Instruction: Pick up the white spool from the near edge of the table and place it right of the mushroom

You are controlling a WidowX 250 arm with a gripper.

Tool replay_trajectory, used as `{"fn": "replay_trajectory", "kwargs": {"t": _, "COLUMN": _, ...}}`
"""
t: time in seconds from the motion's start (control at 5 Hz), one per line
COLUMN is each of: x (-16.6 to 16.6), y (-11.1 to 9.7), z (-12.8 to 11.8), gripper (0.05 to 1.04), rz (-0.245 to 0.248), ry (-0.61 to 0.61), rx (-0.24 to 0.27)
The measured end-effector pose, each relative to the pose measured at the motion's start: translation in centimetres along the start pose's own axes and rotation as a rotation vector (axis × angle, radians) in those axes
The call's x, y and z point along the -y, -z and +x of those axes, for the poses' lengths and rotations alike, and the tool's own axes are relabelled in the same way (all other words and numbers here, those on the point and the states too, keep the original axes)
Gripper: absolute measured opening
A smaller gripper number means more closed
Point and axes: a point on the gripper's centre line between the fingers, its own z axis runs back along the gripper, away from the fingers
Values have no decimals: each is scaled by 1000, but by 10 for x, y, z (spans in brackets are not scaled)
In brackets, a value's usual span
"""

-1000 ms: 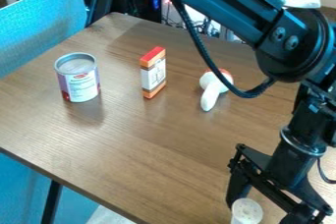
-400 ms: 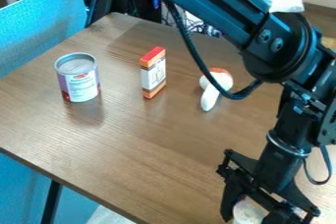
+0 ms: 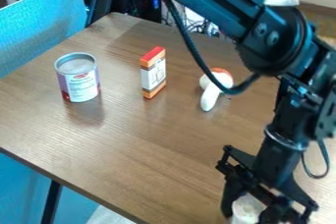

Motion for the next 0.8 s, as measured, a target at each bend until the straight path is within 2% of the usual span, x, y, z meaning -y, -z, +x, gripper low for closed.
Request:
{"fn": "replay_trajectory", "kwargs": {"t": 0.2, "x": -8, "y": -34, "z": 22, "gripper": 596, "rz": 3, "ry": 10, "rx": 102}}
{"fn": "replay_trajectory", "kwargs": {"t": 0.4, "x": -18, "y": -62, "z": 50, "gripper": 596, "rz": -25, "ry": -24, "rx": 171}}
{"fn": "replay_trajectory", "kwargs": {"t": 0.8, "x": -38, "y": -63, "z": 98, "gripper": 596, "rz": -66, "ry": -24, "rx": 165}}
